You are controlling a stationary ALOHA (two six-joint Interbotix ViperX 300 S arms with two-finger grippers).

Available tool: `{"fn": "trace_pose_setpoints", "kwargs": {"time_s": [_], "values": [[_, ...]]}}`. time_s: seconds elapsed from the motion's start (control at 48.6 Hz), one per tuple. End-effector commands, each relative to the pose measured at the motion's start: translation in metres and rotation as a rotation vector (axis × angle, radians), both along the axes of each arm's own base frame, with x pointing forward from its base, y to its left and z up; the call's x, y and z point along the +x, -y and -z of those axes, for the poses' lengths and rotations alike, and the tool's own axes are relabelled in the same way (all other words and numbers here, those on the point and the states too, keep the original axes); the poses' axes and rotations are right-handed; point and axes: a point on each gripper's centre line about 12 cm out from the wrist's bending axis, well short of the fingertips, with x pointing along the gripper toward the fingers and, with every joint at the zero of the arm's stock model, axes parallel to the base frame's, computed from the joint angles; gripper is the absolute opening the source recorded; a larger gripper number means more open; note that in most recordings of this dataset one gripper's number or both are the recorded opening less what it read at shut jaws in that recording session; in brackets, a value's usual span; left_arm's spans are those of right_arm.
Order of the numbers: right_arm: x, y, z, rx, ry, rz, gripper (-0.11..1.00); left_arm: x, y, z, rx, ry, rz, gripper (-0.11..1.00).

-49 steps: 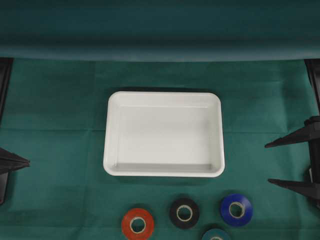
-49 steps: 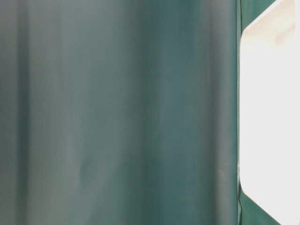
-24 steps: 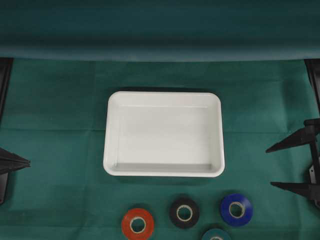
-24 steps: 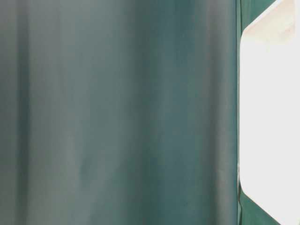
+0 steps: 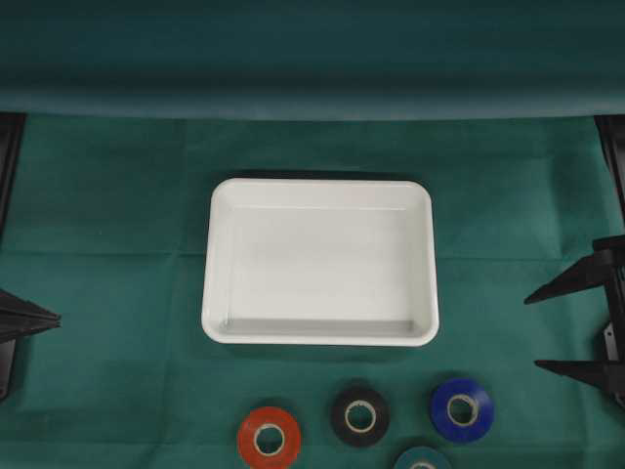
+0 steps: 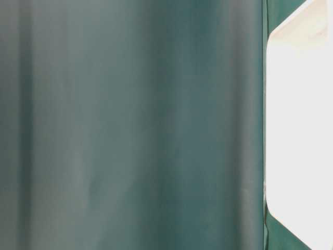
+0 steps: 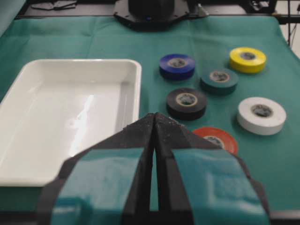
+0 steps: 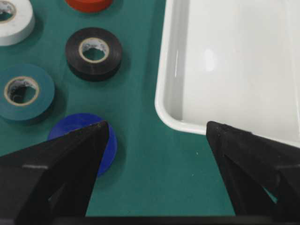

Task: Put the tape into the white case with the right arm.
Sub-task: 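Move the right gripper from rest toward the tape rolls, then lower the open right gripper into the red tape roll's hole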

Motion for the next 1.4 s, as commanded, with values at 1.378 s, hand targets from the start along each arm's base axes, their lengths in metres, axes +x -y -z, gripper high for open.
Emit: {"fn": "trace_pose_setpoints", "kwargs": {"time_s": [1.378], "values": [[0.157, -0.036, 0.031, 0.002, -0.18, -0.102, 0.79, 0.001, 0.0, -0.004, -0.003, 0.011, -0.002, 0.0]]}}
